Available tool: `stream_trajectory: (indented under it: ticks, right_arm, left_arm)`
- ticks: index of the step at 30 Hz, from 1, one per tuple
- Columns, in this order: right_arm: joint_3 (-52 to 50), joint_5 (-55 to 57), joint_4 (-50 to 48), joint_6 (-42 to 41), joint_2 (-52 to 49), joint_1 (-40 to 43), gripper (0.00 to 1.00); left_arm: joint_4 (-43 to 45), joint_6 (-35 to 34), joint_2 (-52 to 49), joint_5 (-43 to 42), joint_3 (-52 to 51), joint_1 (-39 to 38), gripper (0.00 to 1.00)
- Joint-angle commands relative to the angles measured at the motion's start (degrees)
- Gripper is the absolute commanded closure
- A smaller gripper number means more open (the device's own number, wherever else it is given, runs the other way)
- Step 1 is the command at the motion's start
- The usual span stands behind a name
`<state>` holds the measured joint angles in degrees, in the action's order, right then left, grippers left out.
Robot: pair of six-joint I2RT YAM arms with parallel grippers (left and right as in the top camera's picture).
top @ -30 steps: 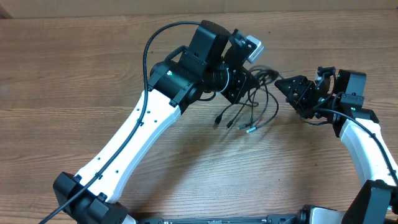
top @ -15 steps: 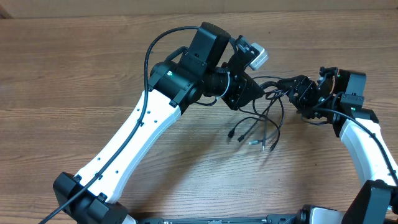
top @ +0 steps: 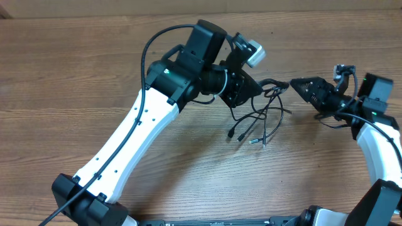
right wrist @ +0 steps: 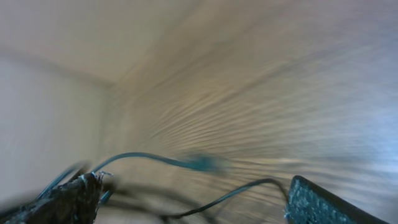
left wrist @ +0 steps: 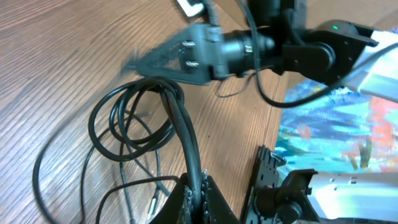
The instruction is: Untangle cables
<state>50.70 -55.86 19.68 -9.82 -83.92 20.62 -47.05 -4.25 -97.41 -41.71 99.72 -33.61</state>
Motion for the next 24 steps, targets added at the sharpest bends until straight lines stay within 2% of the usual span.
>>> stream_trajectory:
  ticks: [1, 5, 10, 24]
  right_arm:
    - [0.79, -16.15, -0.22, 14.99, -0.11, 0.50, 0.04]
    - [0.79, -18.67, -0.28, 22.53, -0.11, -0.26, 0.04]
    - [0.79, -18.84, -0.26, 27.98, -0.11, -0.70, 0.14]
    - [0.79, -22.71, -0.72, 28.11, -0.11, -0.70, 0.16]
  left_arm:
    - [1.49, -3.13, 1.97, -4.70, 0.31, 0.92, 0.96]
    - [3.23, -3.08, 1.97, -12.46, 0.31, 0.92, 0.96]
    - [3.54, -3.10, 1.97, -14.97, 0.31, 0.92, 0.96]
    - [3.52, -4.44, 1.95, -14.91, 0.31, 0.55, 0.96]
